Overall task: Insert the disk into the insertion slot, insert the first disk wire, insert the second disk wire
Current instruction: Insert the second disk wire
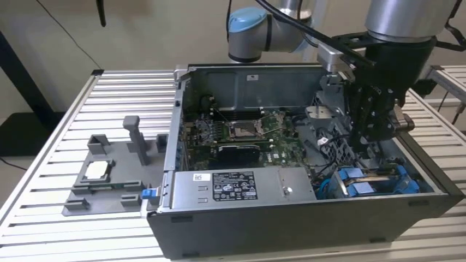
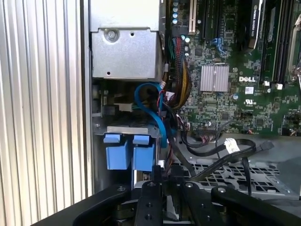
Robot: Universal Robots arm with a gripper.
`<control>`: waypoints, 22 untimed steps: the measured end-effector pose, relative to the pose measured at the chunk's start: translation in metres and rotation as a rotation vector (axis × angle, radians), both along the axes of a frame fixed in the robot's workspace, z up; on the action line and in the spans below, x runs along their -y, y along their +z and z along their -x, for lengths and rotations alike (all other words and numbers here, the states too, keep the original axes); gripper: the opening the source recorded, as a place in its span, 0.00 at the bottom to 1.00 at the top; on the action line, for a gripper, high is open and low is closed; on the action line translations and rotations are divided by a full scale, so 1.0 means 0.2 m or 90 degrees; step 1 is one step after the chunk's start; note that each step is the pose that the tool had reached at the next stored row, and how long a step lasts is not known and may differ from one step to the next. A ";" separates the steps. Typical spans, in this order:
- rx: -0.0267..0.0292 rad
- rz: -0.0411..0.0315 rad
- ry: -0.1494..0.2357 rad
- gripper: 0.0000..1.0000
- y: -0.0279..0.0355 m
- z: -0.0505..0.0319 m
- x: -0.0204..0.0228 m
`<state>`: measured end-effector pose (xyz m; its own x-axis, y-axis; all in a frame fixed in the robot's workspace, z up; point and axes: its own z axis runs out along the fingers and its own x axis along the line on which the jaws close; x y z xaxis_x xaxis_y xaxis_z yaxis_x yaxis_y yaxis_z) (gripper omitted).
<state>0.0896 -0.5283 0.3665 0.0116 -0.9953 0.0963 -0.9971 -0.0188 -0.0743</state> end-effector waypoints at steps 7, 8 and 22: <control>0.0211 0.0073 0.000 0.23 -0.033 0.005 -0.017; 0.0232 0.0073 0.000 0.23 -0.036 0.007 -0.017; 0.0170 0.0055 0.000 0.16 -0.049 -0.070 0.040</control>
<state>0.1035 -0.5363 0.3568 0.0087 -0.9944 0.1051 -0.9947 -0.0193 -0.1007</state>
